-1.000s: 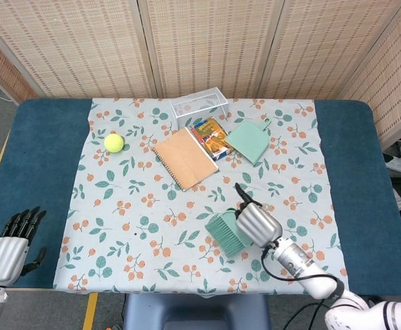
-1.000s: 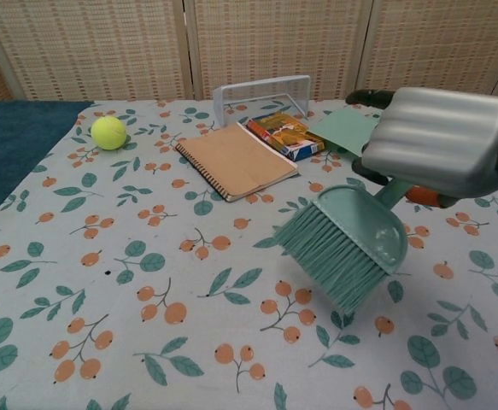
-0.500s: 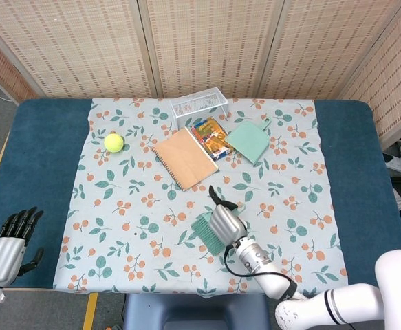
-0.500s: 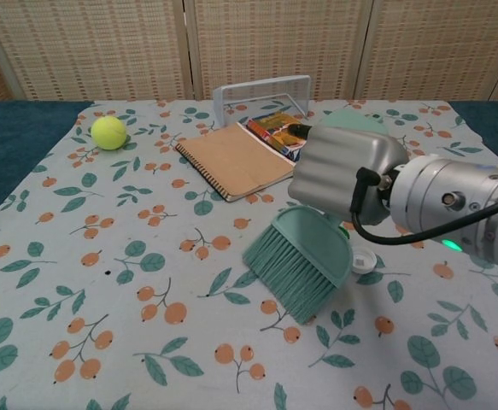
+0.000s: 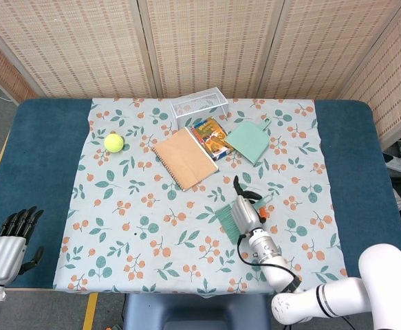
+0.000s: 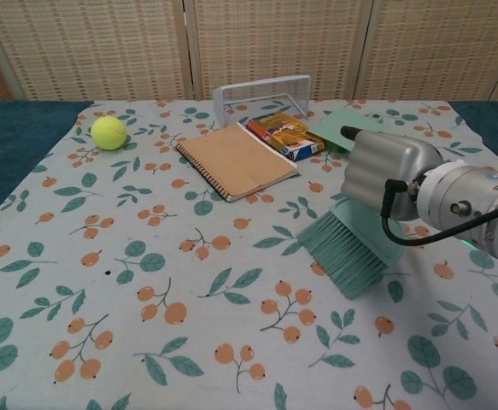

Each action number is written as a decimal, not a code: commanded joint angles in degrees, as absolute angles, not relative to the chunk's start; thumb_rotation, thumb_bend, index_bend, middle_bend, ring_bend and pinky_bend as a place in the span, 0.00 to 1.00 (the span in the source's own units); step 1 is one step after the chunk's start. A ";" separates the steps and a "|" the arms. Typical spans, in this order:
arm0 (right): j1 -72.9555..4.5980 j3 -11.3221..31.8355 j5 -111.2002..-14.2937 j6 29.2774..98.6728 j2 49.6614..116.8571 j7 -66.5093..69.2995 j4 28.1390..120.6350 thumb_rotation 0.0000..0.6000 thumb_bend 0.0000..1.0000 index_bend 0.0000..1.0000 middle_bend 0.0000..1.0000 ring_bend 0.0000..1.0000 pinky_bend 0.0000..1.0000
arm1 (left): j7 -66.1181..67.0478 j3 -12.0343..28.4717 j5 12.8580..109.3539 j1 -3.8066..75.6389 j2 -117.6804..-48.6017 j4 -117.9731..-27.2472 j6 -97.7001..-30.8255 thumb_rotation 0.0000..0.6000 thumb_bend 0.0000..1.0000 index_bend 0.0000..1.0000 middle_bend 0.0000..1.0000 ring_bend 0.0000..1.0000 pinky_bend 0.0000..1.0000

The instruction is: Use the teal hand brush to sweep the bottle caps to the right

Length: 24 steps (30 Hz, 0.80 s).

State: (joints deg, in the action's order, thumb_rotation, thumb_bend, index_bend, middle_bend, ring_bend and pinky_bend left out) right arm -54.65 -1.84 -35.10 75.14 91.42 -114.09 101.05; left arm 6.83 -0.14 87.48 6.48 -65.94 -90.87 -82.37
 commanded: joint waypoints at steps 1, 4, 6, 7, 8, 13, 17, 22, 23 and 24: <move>-54.80 -3.81 -35.20 75.42 90.20 -113.43 99.55 1.00 0.52 0.90 0.84 0.53 0.00 | 7.41 -0.17 87.34 6.54 -66.15 -91.07 -82.12 1.00 0.41 0.00 0.00 0.00 0.10; -54.31 -5.67 -34.85 75.13 88.97 -111.98 97.84 1.00 0.52 0.90 0.84 0.53 0.00 | 7.66 -0.12 87.13 6.62 -66.32 -90.84 -81.89 1.00 0.41 0.00 0.00 0.00 0.10; -54.05 -6.50 -34.34 74.78 88.34 -110.96 96.37 1.00 0.52 0.90 0.84 0.53 0.00 | 7.77 -0.13 87.07 6.66 -66.39 -90.73 -81.77 1.00 0.41 0.00 0.00 0.00 0.10; -54.04 -6.91 -34.45 74.68 88.15 -110.70 95.62 1.00 0.52 0.90 0.84 0.53 0.00 | 7.79 -0.14 87.02 6.69 -66.44 -90.66 -81.69 1.00 0.41 0.00 0.00 0.00 0.10; -54.02 -7.40 -34.75 74.50 87.95 -110.27 94.66 1.00 0.52 0.90 0.84 0.53 0.00 | 7.84 -0.16 86.98 6.75 -66.53 -90.58 -81.53 1.00 0.41 0.00 0.00 0.00 0.10; -53.95 -9.54 -36.78 74.88 87.54 -109.88 91.43 1.00 0.52 0.90 0.84 0.53 0.00 | 8.37 -0.02 86.65 6.91 -66.88 -90.39 -81.23 1.00 0.41 0.00 0.00 0.00 0.10; -53.59 -11.03 -37.70 76.57 87.67 -111.25 89.43 1.00 0.52 0.90 0.84 0.53 0.00 | 8.77 -0.01 86.39 6.99 -67.02 -90.37 -80.96 1.00 0.41 0.00 0.00 0.00 0.10; -53.00 -12.80 -38.20 78.95 88.36 -114.41 86.70 1.00 0.52 0.90 0.84 0.53 0.00 | 8.95 -0.04 86.38 7.05 -67.08 -90.43 -80.84 1.00 0.41 0.00 0.00 0.00 0.10; -52.46 -13.94 -38.24 79.82 88.62 -115.93 84.90 1.00 0.52 0.90 0.84 0.53 0.00 | 9.00 -0.07 86.37 7.04 -67.07 -90.40 -80.84 1.00 0.41 0.00 0.00 0.00 0.10; -52.08 -14.86 -38.95 80.44 88.89 -116.72 83.48 1.00 0.52 0.90 0.84 0.53 0.00 | 9.01 -0.07 86.35 7.03 -67.07 -90.40 -80.84 1.00 0.41 0.00 0.00 0.00 0.10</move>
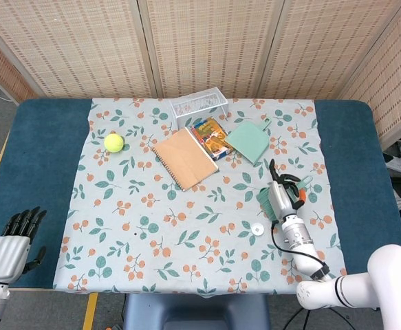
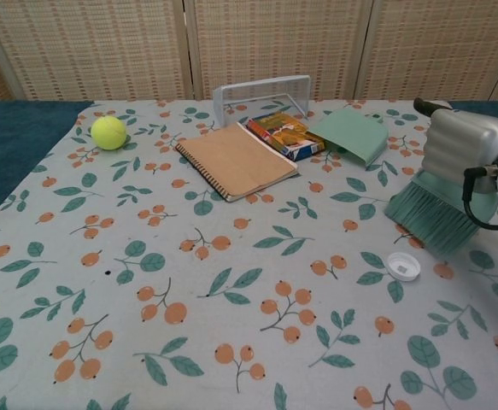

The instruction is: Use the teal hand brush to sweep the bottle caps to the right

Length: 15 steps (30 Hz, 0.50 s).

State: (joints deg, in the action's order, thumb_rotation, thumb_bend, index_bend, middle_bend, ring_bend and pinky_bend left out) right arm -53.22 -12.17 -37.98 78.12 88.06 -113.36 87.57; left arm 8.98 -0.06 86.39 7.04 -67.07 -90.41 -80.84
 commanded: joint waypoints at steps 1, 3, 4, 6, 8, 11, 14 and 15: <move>-51.66 -15.68 -39.72 80.91 89.12 -117.38 82.11 1.00 0.52 0.90 0.84 0.53 0.00 | 9.05 -0.08 86.35 7.03 -67.07 -90.40 -80.84 1.00 0.41 0.00 0.00 0.00 0.10; -50.92 -16.45 -40.48 81.47 89.30 -117.87 80.31 1.00 0.52 0.90 0.84 0.53 0.00 | 9.11 -0.11 86.33 7.07 -67.09 -90.42 -80.75 1.00 0.41 0.00 0.00 0.00 0.10; -50.54 -16.65 -40.64 81.59 89.29 -117.96 79.59 1.00 0.52 0.90 0.84 0.53 0.00 | 9.13 -0.12 86.32 7.10 -67.11 -90.43 -80.69 1.00 0.41 0.00 0.00 0.00 0.10; -49.63 -16.80 -40.78 81.70 89.18 -117.79 78.15 1.00 0.52 0.90 0.84 0.53 0.00 | 9.25 -0.12 86.19 7.15 -67.17 -90.38 -80.51 1.00 0.41 0.00 0.00 0.00 0.10; -48.77 -16.89 -40.79 81.93 89.01 -117.96 76.88 1.00 0.52 0.90 0.84 0.53 0.00 | 9.41 -0.14 86.09 7.22 -67.26 -90.35 -80.33 1.00 0.41 0.00 0.00 0.00 0.10; -47.50 -17.13 -40.88 81.78 88.62 -117.92 75.22 1.00 0.52 0.90 0.84 0.53 0.00 | 9.56 -0.16 86.02 7.28 -67.34 -90.32 -80.19 1.00 0.41 0.00 0.00 0.00 0.10; -46.40 -17.16 -41.22 81.24 87.76 -117.02 74.19 1.00 0.52 0.90 0.84 0.53 0.00 | 9.67 -0.16 85.94 7.29 -67.37 -90.36 -80.16 1.00 0.41 0.00 0.00 0.00 0.10; -46.19 -16.97 -41.68 81.05 87.25 -116.02 74.35 1.00 0.52 0.90 0.84 0.54 0.00 | 9.68 -0.16 85.96 7.27 -67.37 -90.37 -80.21 1.00 0.41 0.00 0.00 0.00 0.10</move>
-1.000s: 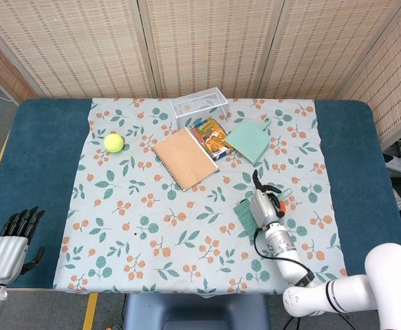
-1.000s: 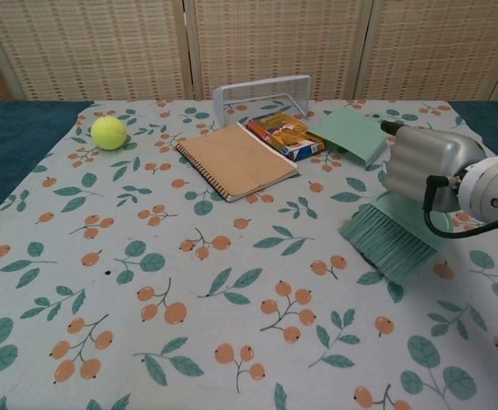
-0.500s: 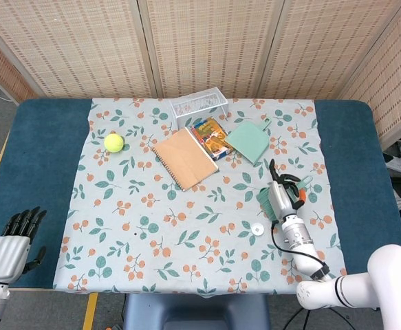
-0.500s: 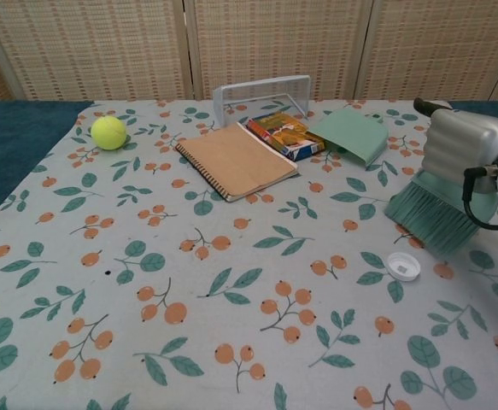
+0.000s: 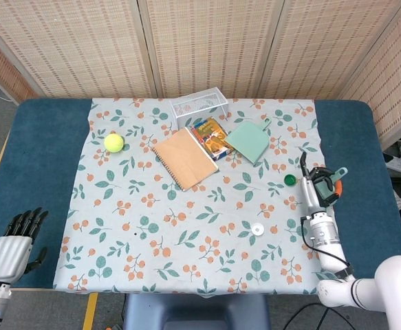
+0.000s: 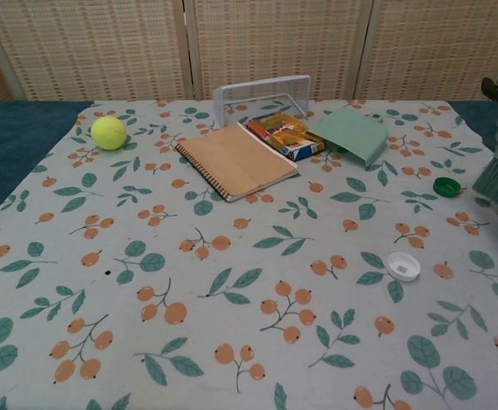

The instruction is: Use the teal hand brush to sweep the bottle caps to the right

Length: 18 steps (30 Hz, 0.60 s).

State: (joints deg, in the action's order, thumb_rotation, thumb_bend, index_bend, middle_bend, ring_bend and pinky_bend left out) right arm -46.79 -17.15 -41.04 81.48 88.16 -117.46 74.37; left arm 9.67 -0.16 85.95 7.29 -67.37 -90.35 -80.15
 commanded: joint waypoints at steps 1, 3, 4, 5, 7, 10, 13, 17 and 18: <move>-46.07 -16.79 -42.71 80.85 86.52 -114.29 74.63 1.00 0.52 0.90 0.84 0.54 0.00 | 9.65 -0.16 86.01 7.26 -67.35 -90.39 -80.29 1.00 0.41 0.00 0.00 0.00 0.10; -45.74 -15.90 -46.32 80.68 84.10 -107.47 75.88 1.00 0.52 0.90 0.84 0.54 0.00 | 9.54 -0.12 86.07 7.19 -67.31 -90.42 -80.52 1.00 0.41 0.00 0.00 0.00 0.10; -45.51 -15.45 -47.88 80.86 82.93 -104.34 76.47 1.00 0.52 0.90 0.84 0.54 0.00 | 9.57 -0.12 86.11 7.18 -67.30 -90.49 -80.60 1.00 0.41 0.00 0.00 0.00 0.10; -45.17 -14.70 -49.47 81.36 81.40 -100.85 77.57 1.00 0.52 0.91 0.84 0.54 0.00 | 9.61 -0.13 86.12 7.16 -67.32 -90.57 -80.65 1.00 0.41 0.00 0.00 0.00 0.10; -44.77 -13.59 -51.41 81.97 79.35 -96.63 79.79 1.00 0.52 0.91 0.84 0.54 0.00 | 9.58 -0.18 86.14 7.20 -67.33 -90.54 -80.52 1.00 0.41 0.00 0.00 0.00 0.10; -44.42 -11.59 -54.24 83.06 76.75 -91.55 85.14 1.00 0.52 0.91 0.84 0.54 0.00 | 9.77 -0.35 86.35 7.33 -67.48 -90.64 -80.27 1.00 0.41 0.00 0.00 0.00 0.10; -44.43 -10.38 -57.90 83.87 75.04 -88.59 90.18 1.00 0.52 0.92 0.84 0.55 0.00 | 9.79 -0.45 86.72 7.35 -67.51 -90.84 -80.42 1.00 0.41 0.00 0.00 0.00 0.10; -44.24 -9.20 -61.46 83.83 74.27 -86.62 95.95 1.00 0.52 0.93 0.85 0.56 0.00 | 9.31 -0.46 86.98 7.22 -67.27 -90.93 -80.87 1.00 0.41 0.00 0.00 0.00 0.10; -44.18 -9.04 -62.21 83.68 74.38 -86.30 97.04 1.00 0.52 0.93 0.85 0.56 0.00 | 9.17 -0.43 86.97 7.19 -67.19 -90.92 -80.94 1.00 0.41 0.00 0.00 0.00 0.10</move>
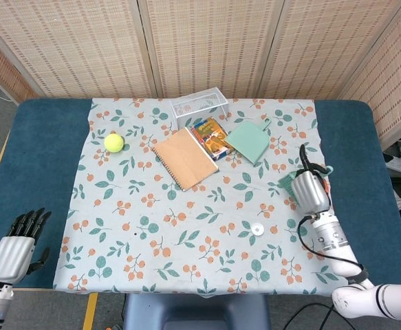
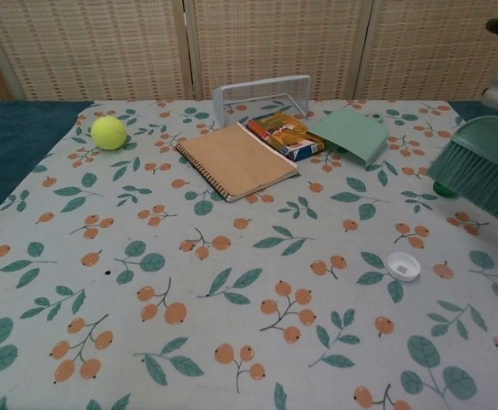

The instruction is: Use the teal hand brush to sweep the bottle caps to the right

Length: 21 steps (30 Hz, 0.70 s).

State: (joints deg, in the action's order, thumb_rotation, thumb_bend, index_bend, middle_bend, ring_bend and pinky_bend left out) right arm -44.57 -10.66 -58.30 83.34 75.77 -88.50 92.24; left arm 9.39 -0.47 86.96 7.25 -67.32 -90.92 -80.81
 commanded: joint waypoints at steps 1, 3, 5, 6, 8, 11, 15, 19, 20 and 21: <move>-44.09 -8.82 -62.92 83.49 74.60 -85.73 98.07 1.00 0.52 0.94 0.85 0.56 0.00 | 9.02 -0.42 86.98 7.17 -67.12 -90.91 -81.00 1.00 0.41 0.00 0.00 0.00 0.10; -43.94 -8.45 -64.60 83.08 75.30 -85.12 99.85 1.00 0.52 0.94 0.85 0.57 0.00 | 8.65 -0.38 87.01 7.12 -66.96 -90.90 -81.15 1.00 0.41 0.00 0.00 0.00 0.10; -43.72 -8.02 -65.99 82.62 76.18 -84.49 101.24 1.00 0.52 0.94 0.86 0.57 0.00 | 8.24 -0.38 87.12 7.01 -66.74 -90.94 -81.41 1.00 0.41 0.00 0.00 0.00 0.10; -43.63 -7.84 -66.39 82.42 76.49 -84.42 101.81 1.00 0.52 0.94 0.86 0.57 0.00 | 8.06 -0.38 87.18 6.98 -66.63 -90.97 -81.52 1.00 0.41 0.00 0.00 0.00 0.10; -43.39 -7.45 -67.16 81.91 77.15 -84.22 102.96 1.00 0.52 0.94 0.86 0.57 0.00 | 7.77 -0.39 87.29 6.86 -66.40 -91.07 -81.76 1.00 0.41 0.00 0.00 0.00 0.10; -42.91 -7.27 -67.81 80.91 77.85 -83.83 104.47 1.00 0.52 0.95 0.86 0.57 0.00 | 7.44 -0.28 87.04 6.87 -66.21 -91.01 -81.68 1.00 0.41 0.00 0.00 0.00 0.10; -42.18 -8.07 -69.01 79.38 78.56 -84.07 105.25 1.00 0.52 0.95 0.86 0.57 0.00 | 7.24 -0.24 87.06 6.81 -66.07 -91.07 -81.81 1.00 0.41 0.00 0.00 0.00 0.10; -41.44 -8.21 -69.46 78.33 78.94 -84.19 105.60 1.00 0.52 0.95 0.86 0.57 0.00 | 7.14 -0.29 87.24 6.76 -66.01 -91.06 -81.93 1.00 0.41 0.00 0.00 0.00 0.10; -41.25 -8.30 -69.53 78.01 78.96 -84.43 105.48 1.00 0.52 0.95 0.86 0.57 0.00 | 7.19 -0.29 87.25 6.73 -66.00 -91.12 -81.99 1.00 0.41 0.00 0.00 0.00 0.10; -41.10 -8.40 -69.49 77.72 79.00 -84.72 105.35 1.00 0.52 0.95 0.86 0.57 0.00 | 7.23 -0.29 87.23 6.70 -65.98 -91.17 -82.02 1.00 0.41 0.00 0.00 0.00 0.10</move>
State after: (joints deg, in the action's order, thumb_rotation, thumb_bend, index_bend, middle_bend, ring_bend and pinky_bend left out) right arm -41.29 -8.29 -69.47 78.00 78.94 -84.46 105.46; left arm 7.21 -0.29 87.23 6.72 -65.99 -91.15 -82.00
